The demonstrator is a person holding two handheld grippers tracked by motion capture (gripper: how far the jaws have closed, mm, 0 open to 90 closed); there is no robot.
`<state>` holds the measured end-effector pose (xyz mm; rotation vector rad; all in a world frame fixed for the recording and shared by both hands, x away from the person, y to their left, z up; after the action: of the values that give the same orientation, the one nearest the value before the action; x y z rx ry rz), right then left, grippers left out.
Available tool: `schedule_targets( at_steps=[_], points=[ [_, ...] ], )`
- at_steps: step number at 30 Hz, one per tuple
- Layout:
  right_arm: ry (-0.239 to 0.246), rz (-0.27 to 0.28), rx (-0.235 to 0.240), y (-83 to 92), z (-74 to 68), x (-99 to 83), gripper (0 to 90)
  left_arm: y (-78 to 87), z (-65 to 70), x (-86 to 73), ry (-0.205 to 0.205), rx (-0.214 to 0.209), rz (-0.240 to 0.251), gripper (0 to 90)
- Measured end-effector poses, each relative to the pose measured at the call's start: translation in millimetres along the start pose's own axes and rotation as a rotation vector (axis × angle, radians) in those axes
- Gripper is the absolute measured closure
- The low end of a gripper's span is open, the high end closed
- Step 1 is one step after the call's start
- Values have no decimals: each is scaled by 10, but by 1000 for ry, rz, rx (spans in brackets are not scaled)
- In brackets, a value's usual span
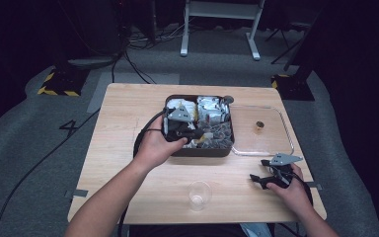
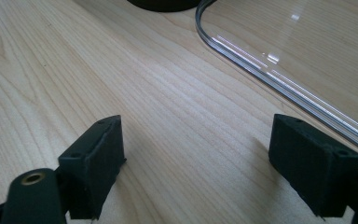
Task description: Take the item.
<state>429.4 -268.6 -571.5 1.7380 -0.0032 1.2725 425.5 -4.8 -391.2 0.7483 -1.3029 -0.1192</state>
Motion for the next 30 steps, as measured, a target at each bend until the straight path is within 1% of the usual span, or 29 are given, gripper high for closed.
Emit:
schedule_targets(
  at_steps=[2,7,9,11,13,18,23,26,30],
  points=[
    [0,0,0,0,0,0,181,19,72,-28,-5,-12,6,900],
    [0,0,0,0,0,0,181,38,215,-115,-14,-26,16,900],
    [0,0,0,0,0,0,181,41,272,-157,-21,-29,22,900],
    [0,0,0,0,0,0,181,40,338,-209,-20,-42,24,900],
    [0,0,0,0,0,0,181,36,393,-258,-21,-45,29,900],
    [0,0,0,0,0,0,182,63,519,-329,-24,-58,58,900],
    [0,0,0,0,0,0,181,65,642,-384,-37,-68,61,900],
    [0,0,0,0,0,0,181,39,694,-440,-53,-57,59,900],
    [0,0,0,0,0,0,181,18,758,-509,-46,-72,56,900]
  ],
)
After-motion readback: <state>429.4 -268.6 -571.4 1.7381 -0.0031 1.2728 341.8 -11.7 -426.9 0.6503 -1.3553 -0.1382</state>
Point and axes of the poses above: each handheld gripper's, and its own axes: y roughly backward along the jaws, x roughly out of its top, z roughly to its right, the point moved 10 cm from there along -y, roughly forward along the jaws, and after that the axes turned 1 degree about -y, right-handed, at the moved point
